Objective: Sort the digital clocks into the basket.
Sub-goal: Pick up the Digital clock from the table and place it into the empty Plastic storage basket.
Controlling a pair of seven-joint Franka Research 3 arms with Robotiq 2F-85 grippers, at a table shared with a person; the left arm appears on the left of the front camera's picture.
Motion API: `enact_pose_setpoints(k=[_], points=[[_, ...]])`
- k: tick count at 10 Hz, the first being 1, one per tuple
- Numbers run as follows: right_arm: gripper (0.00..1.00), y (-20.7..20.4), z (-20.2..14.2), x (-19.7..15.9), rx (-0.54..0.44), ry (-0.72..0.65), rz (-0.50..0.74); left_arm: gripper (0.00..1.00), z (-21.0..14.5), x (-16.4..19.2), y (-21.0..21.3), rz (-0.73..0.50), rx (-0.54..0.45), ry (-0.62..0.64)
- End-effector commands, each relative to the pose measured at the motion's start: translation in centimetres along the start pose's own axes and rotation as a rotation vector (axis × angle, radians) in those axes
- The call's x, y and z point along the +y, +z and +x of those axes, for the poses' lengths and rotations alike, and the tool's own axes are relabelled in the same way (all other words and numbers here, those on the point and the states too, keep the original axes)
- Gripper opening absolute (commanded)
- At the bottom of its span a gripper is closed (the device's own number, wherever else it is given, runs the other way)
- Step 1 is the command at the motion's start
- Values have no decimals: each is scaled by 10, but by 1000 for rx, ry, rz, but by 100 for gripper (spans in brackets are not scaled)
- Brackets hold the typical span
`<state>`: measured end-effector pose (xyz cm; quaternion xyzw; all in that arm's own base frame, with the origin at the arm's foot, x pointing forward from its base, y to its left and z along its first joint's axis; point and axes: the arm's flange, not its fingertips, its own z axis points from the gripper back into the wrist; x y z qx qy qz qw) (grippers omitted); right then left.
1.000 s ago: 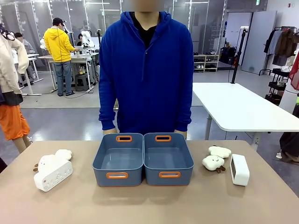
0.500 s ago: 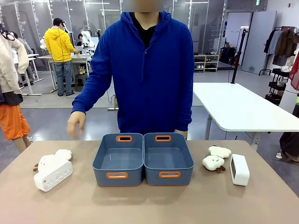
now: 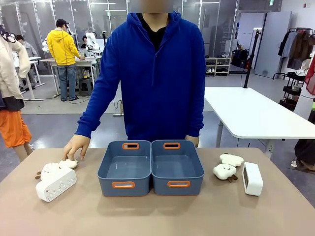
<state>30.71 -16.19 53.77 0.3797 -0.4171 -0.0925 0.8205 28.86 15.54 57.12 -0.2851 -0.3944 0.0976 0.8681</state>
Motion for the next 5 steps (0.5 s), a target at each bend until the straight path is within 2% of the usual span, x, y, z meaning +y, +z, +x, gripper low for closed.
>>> enact_pose_setpoints(k=[1, 5], points=[[100, 0, 0, -2, -2, -5, 3, 100, 0, -1, -1, 15, -5, -7], [100, 0, 0, -2, -2, -5, 3, 100, 0, -1, -1, 15, -5, -7]])
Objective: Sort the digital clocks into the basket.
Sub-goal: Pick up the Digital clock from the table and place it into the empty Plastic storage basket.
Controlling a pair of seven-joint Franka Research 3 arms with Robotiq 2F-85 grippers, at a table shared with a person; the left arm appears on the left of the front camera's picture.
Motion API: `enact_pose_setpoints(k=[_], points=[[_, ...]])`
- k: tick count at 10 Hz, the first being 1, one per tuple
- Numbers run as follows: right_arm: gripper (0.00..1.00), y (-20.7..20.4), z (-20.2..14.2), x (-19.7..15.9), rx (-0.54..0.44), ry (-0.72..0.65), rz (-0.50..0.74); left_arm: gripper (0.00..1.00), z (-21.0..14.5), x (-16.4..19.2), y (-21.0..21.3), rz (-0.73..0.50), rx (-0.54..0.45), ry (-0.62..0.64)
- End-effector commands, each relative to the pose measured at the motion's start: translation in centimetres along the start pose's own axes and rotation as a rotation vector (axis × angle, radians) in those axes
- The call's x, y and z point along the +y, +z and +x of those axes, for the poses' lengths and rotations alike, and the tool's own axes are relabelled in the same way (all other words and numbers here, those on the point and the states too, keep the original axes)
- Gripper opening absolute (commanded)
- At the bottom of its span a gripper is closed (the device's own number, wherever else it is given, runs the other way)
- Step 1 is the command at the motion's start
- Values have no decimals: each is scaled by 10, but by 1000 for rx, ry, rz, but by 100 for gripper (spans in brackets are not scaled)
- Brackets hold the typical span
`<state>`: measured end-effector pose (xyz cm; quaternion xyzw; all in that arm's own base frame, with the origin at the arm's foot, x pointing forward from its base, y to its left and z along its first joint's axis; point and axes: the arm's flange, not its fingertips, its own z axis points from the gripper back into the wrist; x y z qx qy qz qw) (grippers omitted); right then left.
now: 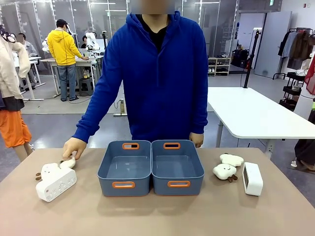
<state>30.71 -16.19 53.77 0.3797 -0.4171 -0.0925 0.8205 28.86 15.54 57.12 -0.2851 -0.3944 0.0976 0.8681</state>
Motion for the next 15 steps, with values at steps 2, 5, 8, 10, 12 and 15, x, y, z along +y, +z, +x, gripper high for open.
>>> enact_pose_setpoints(k=[2, 5, 8, 10, 12, 15], points=[[100, 0, 0, -2, -2, -5, 3, 100, 0, -1, -1, 15, -5, -7], [100, 0, 0, -2, -2, -5, 3, 100, 0, -1, -1, 15, -5, -7], [100, 0, 0, -2, -2, -5, 3, 100, 0, -1, -1, 15, -5, -7], [100, -13, 7, 7, 71, 47, -75, 100, 0, -1, -1, 15, -5, -7], [100, -75, 16, 22, 264, 179, -227, 100, 0, -1, -1, 15, -5, -7], [100, -187, -13, 30, 468, 306, -327, 100, 0, -1, -1, 15, -5, -7]])
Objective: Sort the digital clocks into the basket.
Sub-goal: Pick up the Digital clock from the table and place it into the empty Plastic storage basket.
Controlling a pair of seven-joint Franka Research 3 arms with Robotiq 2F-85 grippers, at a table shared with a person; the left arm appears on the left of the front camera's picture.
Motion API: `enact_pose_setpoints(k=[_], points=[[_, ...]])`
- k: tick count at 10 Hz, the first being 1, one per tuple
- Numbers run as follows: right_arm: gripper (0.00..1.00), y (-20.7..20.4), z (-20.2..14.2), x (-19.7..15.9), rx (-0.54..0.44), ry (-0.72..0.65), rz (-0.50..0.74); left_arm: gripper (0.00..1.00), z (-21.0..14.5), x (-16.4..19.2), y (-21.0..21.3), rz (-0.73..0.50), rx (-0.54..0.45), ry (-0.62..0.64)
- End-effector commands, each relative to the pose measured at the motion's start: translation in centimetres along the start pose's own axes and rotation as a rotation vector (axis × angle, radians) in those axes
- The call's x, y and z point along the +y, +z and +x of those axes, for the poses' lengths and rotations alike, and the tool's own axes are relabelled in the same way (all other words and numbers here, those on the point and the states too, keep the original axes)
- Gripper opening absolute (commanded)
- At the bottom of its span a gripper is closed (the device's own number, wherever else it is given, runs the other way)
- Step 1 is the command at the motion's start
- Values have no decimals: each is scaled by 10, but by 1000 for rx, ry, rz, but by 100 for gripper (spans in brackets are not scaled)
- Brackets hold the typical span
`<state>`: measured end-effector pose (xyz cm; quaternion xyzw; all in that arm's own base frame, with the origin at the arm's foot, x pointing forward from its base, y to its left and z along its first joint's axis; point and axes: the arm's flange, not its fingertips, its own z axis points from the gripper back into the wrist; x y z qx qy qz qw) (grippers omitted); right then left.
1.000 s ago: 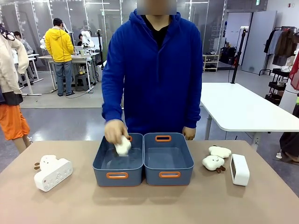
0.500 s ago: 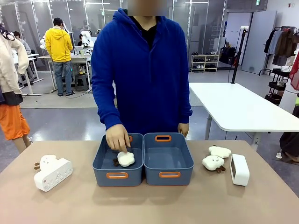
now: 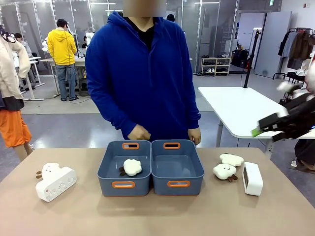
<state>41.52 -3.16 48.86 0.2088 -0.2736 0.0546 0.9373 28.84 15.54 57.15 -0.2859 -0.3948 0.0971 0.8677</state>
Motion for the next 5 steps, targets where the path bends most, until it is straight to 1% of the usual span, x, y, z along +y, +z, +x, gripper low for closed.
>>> enact_pose_setpoints(k=[1, 2, 3, 4, 5], points=[[100, -37, 12, -6, 82, -13, -71, 100, 0, 0, -1, 17, -5, -7], [100, -64, 9, -14, 96, -13, -163, 100, 0, 0, -1, 17, -5, -7], [100, -82, 7, -21, 89, -40, -254, 100, 0, 0, -1, 17, -5, -7], [100, -96, 6, -30, 83, -76, -300, 100, 0, 0, -1, 17, -5, -7], [100, -109, 4, -35, 114, -102, -309, 100, 0, 0, -1, 17, -5, -7]])
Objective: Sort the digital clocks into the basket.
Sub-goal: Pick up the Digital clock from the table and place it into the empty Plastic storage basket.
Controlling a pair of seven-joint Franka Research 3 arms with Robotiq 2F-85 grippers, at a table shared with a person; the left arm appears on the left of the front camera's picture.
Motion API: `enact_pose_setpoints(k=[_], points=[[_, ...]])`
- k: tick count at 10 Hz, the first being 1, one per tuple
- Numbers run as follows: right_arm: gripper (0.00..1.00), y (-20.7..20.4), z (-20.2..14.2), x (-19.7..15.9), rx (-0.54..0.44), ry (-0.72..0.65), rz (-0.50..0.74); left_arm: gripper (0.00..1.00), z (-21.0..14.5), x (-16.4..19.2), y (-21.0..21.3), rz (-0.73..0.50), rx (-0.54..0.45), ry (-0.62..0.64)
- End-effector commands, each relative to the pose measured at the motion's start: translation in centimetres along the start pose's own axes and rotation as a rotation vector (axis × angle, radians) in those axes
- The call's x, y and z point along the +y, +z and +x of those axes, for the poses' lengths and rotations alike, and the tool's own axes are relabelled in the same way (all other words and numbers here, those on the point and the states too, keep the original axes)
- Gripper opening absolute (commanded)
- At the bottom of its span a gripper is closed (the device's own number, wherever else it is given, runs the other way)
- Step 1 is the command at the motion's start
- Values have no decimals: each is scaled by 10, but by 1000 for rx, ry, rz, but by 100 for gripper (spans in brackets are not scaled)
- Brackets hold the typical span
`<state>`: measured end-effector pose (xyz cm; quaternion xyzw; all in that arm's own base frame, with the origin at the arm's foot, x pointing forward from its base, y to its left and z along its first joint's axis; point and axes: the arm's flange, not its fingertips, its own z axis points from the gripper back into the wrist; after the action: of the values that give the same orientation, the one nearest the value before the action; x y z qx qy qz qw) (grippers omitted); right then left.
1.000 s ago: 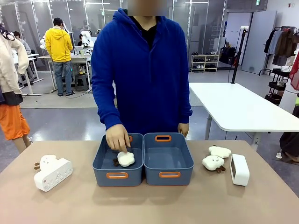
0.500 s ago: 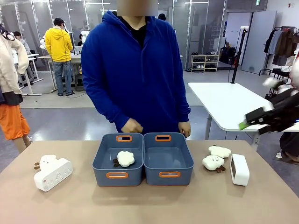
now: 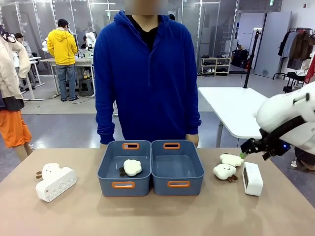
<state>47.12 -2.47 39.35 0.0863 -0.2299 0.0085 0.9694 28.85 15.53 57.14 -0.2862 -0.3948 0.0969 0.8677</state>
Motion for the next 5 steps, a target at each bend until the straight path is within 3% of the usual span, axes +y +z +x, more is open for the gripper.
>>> enact_pose_setpoints(k=[1, 5], points=[[100, -19, 7, 4, 50, -79, -68, 100, 0, 0, -1, 18, -5, -7], [100, -64, 2, -12, 158, -174, -87, 100, 0, 0, -1, 18, -5, -7]])
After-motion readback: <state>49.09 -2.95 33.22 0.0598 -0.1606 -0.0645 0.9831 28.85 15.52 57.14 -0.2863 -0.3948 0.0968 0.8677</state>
